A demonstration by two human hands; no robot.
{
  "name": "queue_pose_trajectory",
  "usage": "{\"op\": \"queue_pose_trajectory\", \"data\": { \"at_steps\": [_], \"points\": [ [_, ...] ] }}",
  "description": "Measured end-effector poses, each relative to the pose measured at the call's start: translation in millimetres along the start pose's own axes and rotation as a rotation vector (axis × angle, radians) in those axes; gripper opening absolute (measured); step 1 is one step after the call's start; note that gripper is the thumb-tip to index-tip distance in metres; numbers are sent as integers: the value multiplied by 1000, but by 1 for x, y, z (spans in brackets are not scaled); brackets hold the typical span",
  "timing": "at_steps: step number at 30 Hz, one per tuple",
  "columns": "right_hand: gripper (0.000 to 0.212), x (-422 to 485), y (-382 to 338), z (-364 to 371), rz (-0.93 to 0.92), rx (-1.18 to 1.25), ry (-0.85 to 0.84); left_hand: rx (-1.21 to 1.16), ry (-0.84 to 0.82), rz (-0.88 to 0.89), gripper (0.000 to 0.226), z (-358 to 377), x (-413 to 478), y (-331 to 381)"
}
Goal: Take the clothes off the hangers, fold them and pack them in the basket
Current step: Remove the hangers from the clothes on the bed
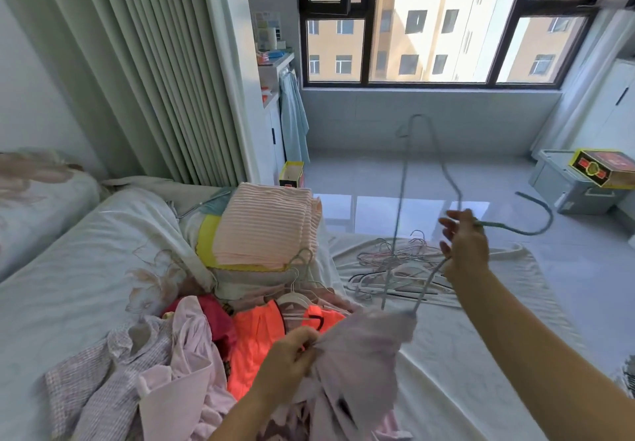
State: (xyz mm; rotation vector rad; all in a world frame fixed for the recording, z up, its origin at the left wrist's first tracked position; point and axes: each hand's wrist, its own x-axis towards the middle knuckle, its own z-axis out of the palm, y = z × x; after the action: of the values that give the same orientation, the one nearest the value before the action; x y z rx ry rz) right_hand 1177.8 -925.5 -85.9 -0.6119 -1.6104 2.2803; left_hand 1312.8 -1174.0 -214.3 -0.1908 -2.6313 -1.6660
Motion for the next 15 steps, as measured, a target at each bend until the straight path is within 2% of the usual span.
{"op": "queue_pose_trajectory", "data": {
  "at_steps": [2, 4, 5, 8, 11, 15],
  "points": [
    [27, 22, -5, -16, 34, 200, 49, -197, 37, -136, 8, -20, -18, -5],
    [24, 36, -1, -31, 41, 241, 57, -390, 153, -284, 36, -46, -33, -13],
    [23, 40, 4, -37, 56, 215, 56, -478, 244, -340, 40, -62, -40, -20],
    [28, 42, 34, -50, 126, 44, 33, -652, 449, -433, 13, -108, -51, -18],
    [25, 38, 74, -51, 211, -164, -30, -537, 572, -496, 20, -150, -55, -29],
    [21, 30, 123, -50, 274, -369, -119, -429, 585, -600, 28, -197, -71, -34]
  ]
}}
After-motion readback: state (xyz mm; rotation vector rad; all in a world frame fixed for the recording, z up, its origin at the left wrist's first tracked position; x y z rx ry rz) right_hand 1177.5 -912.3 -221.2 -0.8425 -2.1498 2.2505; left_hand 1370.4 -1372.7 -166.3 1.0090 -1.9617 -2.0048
